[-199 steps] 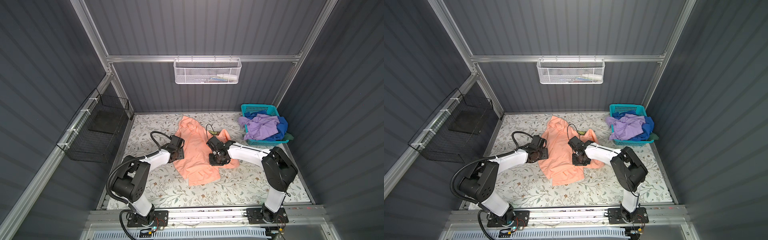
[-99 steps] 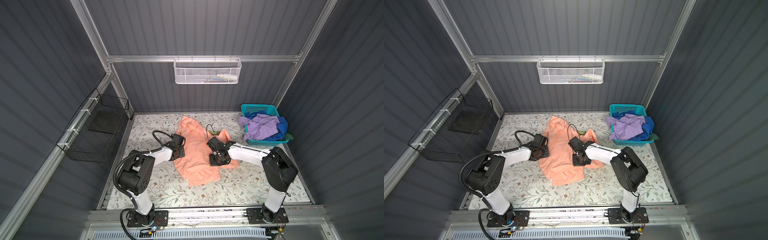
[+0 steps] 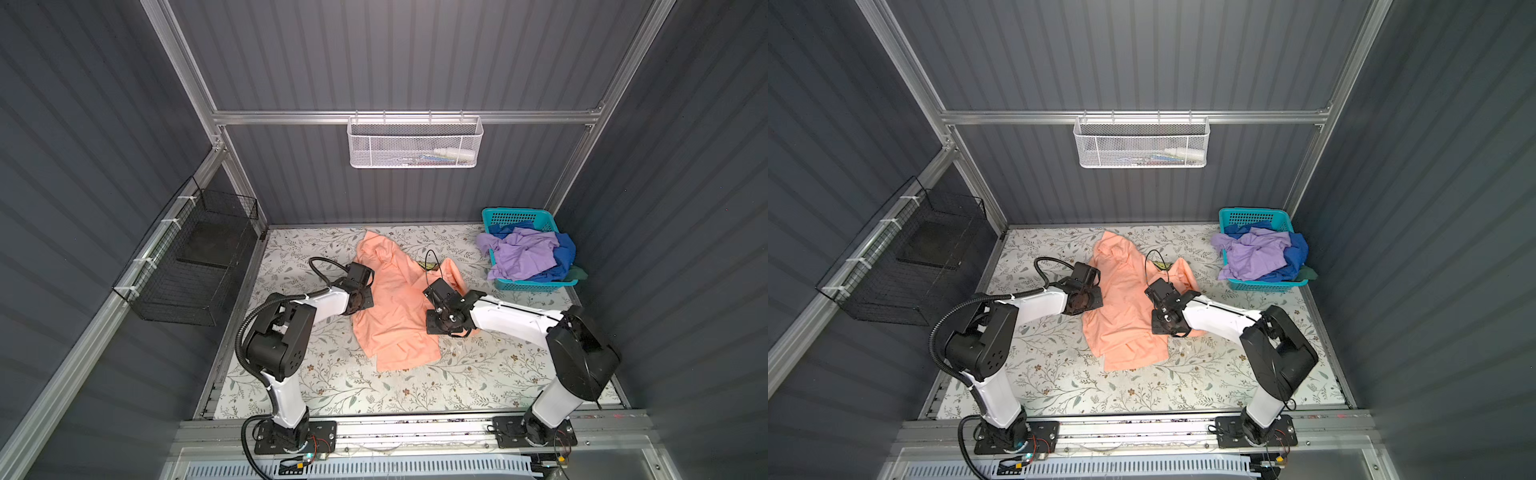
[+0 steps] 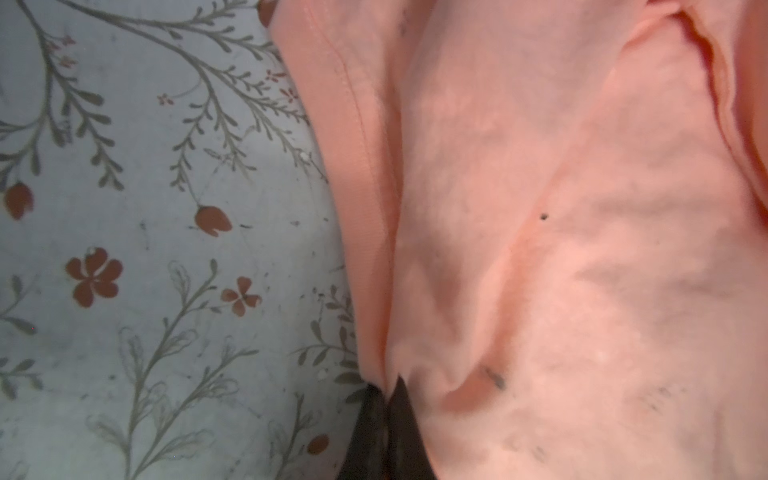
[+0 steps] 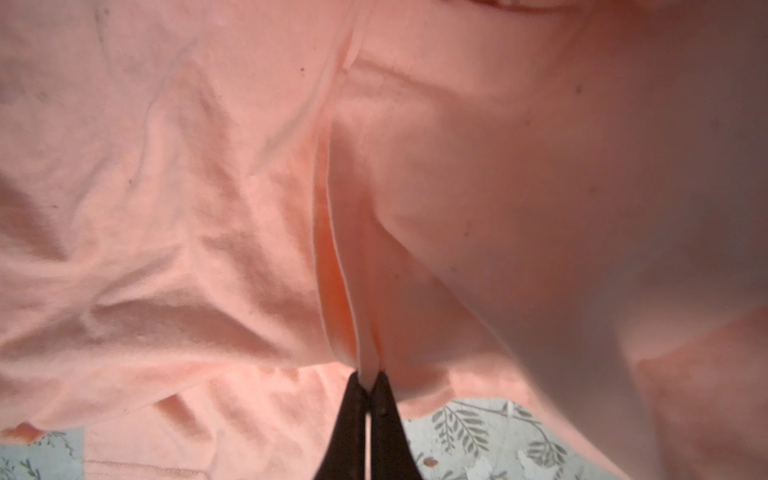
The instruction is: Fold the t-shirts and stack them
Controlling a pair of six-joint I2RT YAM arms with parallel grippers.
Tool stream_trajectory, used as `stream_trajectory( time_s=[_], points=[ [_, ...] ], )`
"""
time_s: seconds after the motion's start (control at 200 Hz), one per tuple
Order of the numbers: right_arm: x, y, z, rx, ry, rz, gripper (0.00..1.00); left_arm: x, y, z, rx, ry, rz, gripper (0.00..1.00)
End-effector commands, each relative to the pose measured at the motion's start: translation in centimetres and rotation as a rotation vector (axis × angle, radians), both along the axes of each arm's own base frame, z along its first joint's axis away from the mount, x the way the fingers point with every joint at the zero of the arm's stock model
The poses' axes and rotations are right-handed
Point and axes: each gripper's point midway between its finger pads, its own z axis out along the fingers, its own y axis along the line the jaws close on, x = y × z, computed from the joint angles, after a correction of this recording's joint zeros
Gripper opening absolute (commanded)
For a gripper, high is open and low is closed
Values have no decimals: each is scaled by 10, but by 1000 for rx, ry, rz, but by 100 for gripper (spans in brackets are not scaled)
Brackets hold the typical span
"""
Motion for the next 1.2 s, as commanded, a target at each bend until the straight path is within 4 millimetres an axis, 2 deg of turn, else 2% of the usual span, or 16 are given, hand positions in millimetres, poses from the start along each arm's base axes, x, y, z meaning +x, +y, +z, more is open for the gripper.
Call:
stream_trajectory(
  time_s=[0.0, 0.195, 0.48, 0.811, 0.976, 1.196],
  points=[
    [5, -8, 12, 22, -56, -37, 0, -4, 17, 6, 26, 28, 52, 0],
    [6, -23, 23, 56, -86, -53, 0, -7, 49, 17, 59, 8, 126, 0],
    [11, -30, 38, 132, -128, -69, 0, -7, 93, 22, 75, 13, 211, 0],
    [6, -52, 49, 166, -163, -108, 0, -9, 111, 20, 99, 29, 253, 0],
    [4, -66, 50, 158, -168, -122, 0, -15, 128, 20, 82, 25, 322, 0],
    [0, -71, 52, 164, -167, -133, 0, -21, 139, 24, 94, 37, 343, 0]
  ],
)
